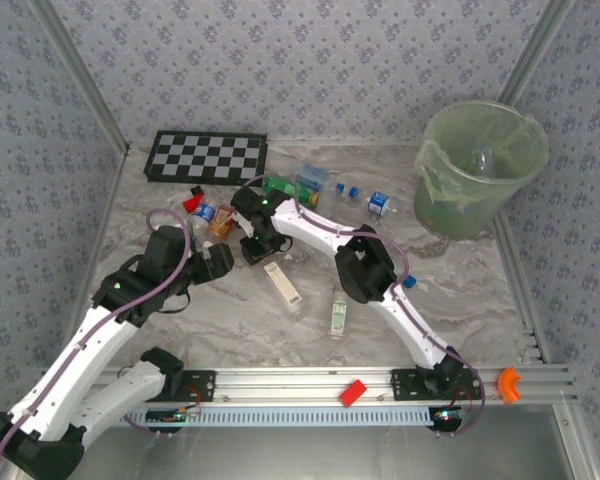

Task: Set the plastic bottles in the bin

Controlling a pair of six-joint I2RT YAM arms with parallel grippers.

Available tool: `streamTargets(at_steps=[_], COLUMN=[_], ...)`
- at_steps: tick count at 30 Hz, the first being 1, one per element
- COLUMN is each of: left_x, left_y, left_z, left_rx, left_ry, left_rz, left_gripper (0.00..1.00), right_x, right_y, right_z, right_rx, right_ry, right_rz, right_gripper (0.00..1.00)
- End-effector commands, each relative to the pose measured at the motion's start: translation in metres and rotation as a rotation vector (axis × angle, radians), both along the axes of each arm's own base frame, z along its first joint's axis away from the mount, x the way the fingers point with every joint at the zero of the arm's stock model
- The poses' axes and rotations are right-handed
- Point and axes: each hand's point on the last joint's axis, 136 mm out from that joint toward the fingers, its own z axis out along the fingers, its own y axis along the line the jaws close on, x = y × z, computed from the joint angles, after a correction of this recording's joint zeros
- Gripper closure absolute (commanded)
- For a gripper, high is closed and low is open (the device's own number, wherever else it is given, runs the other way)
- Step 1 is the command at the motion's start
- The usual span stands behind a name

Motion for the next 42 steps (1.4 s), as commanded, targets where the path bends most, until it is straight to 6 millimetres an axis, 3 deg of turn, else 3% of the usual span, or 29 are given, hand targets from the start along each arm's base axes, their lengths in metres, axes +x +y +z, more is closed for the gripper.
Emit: streamTargets(at_steps=[1, 5, 12, 21, 26, 35, 42], left_x=[0.011, 0.015, 0.02, 0.019, 0.025, 0.044, 0.058], left_y=[0.002, 0.002, -0.002, -0.009, -0.018, -0.047, -0.072], left_z=[0.027, 0.036, 0.046, 0.054, 0.061, 0.079, 0.087], left_rx=[-0.01, -0.007, -0.045, -0.089, -0.114, -0.152, -0.192], left_ry=[-0.083, -0.106, -0.139, -0.136, -0.138, -0.149, -0.163], left_rz=[0.015, 0.02, 0.026, 0.013, -0.009, -0.091, -0.156], left_gripper=[0.0, 0.0, 0.0, 0.0, 0.0, 0.0, 0.0], right_x=[0.008, 0.026, 0.048, 0.086, 0.101, 0.133, 0.128], right_y=[-0.003, -0.012, -0.046, -0.107, -0.138, -0.212, -0.295], right_z=[0.016, 0.044, 0.103, 0.172, 0.221, 0.328, 0.392], right_rx=[0.037, 0.092, 0.172, 0.27, 0.345, 0.434, 0.431], right_ry=[0.015, -0.026, -0.097, -0.209, -0.284, -0.54, -0.739], right_rz=[-0.029, -0.049, -0.135, -0.285, -0.374, -0.518, -0.663], right_gripper=[0.7, 0.74, 0.76, 0.77, 0.77, 0.79, 0.81])
